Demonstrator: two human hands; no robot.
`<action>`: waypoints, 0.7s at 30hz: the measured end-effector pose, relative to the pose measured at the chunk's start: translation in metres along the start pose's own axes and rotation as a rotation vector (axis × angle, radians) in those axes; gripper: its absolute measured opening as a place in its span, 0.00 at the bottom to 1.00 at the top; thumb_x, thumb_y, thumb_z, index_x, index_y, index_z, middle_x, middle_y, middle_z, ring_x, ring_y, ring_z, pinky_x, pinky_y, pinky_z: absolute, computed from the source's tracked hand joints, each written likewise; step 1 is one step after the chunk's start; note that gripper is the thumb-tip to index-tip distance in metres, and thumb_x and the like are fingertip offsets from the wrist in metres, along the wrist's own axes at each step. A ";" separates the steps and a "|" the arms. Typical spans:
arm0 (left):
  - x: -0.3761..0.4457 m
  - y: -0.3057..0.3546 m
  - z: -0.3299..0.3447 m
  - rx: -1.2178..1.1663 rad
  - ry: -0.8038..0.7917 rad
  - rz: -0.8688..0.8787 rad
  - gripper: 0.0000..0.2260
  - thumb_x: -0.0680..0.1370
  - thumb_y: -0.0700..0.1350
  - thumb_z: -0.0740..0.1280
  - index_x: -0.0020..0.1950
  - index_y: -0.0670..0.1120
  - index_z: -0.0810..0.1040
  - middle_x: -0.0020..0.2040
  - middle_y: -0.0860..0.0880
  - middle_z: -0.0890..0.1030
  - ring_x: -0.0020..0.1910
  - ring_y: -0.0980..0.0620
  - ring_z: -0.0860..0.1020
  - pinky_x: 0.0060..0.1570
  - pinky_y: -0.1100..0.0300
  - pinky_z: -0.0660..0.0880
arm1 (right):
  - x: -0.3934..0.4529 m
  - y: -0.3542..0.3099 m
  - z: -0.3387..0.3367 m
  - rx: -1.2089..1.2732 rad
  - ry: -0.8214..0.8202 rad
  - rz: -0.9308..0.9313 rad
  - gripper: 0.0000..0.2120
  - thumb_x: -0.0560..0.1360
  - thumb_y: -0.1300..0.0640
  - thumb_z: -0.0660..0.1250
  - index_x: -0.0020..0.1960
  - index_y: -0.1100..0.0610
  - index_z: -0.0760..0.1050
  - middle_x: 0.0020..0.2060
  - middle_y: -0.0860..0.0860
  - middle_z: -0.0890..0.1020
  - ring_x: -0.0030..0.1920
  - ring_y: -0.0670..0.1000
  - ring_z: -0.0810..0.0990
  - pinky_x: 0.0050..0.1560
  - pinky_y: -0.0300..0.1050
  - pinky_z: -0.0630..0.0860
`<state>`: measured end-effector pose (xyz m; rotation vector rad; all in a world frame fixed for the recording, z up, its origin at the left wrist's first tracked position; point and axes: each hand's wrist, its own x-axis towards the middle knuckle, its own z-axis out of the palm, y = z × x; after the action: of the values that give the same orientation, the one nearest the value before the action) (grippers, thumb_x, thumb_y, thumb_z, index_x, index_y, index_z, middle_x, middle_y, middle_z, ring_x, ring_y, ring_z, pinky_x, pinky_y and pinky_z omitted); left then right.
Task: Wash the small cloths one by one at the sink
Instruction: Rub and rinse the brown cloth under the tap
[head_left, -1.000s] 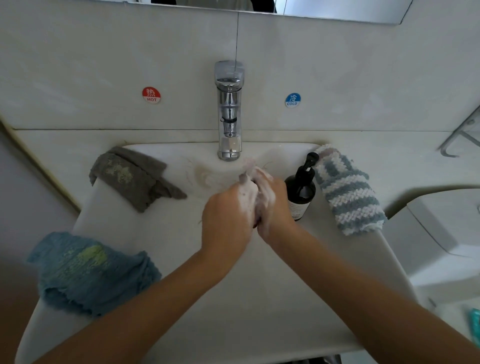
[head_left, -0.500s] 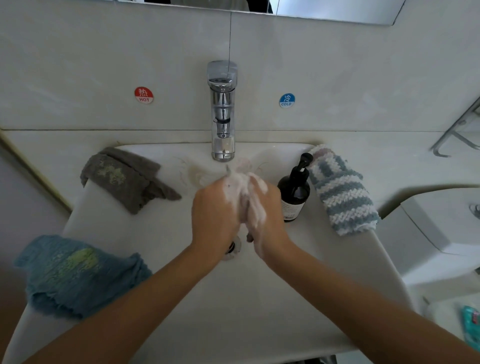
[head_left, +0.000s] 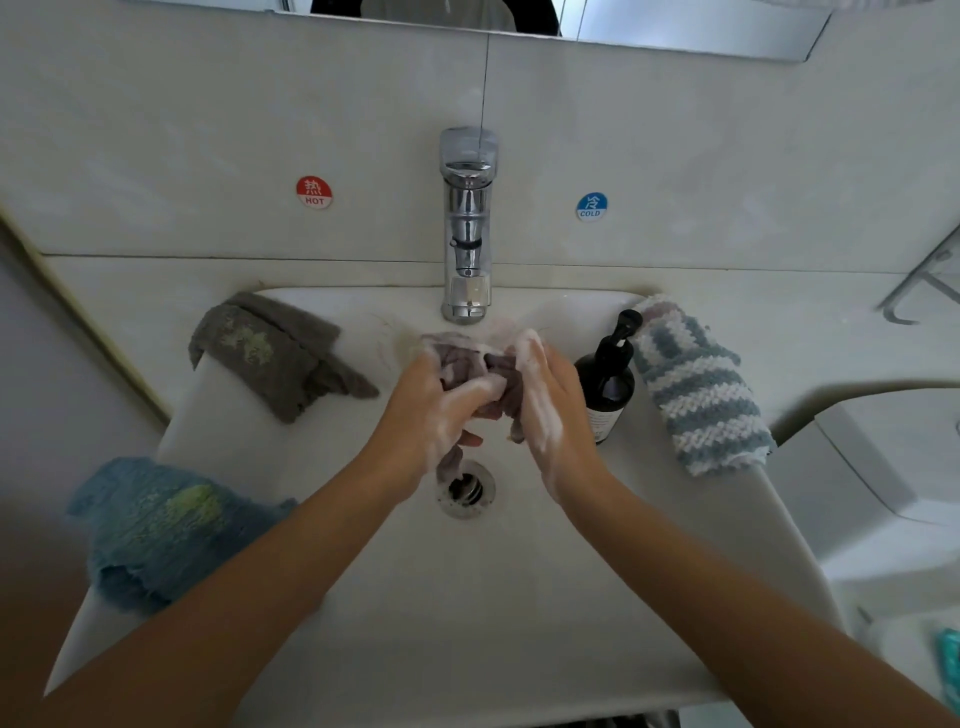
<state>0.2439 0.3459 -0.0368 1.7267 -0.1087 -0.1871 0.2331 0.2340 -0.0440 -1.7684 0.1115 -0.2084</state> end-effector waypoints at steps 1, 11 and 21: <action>0.001 0.000 -0.001 -0.011 0.027 -0.015 0.03 0.77 0.38 0.67 0.47 0.46 0.78 0.40 0.48 0.84 0.38 0.53 0.84 0.40 0.51 0.81 | 0.001 0.000 0.000 -0.027 0.010 -0.016 0.17 0.76 0.39 0.55 0.39 0.49 0.72 0.39 0.56 0.78 0.40 0.56 0.76 0.42 0.61 0.75; 0.006 -0.004 -0.008 0.095 -0.004 -0.011 0.06 0.76 0.41 0.68 0.52 0.46 0.73 0.33 0.45 0.77 0.27 0.49 0.76 0.27 0.58 0.73 | 0.040 -0.068 -0.025 -0.397 0.080 -0.653 0.28 0.77 0.41 0.58 0.68 0.60 0.69 0.63 0.46 0.73 0.64 0.44 0.70 0.67 0.48 0.70; 0.005 0.001 -0.009 0.103 -0.017 -0.026 0.09 0.75 0.40 0.69 0.37 0.48 0.72 0.23 0.52 0.70 0.19 0.55 0.66 0.19 0.66 0.62 | 0.080 -0.098 -0.020 -0.532 -0.054 -0.714 0.26 0.76 0.40 0.54 0.61 0.56 0.78 0.56 0.46 0.79 0.55 0.44 0.77 0.57 0.43 0.75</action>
<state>0.2506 0.3535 -0.0343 1.8303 -0.1103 -0.2183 0.3035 0.2199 0.0617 -2.2842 -0.5615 -0.6928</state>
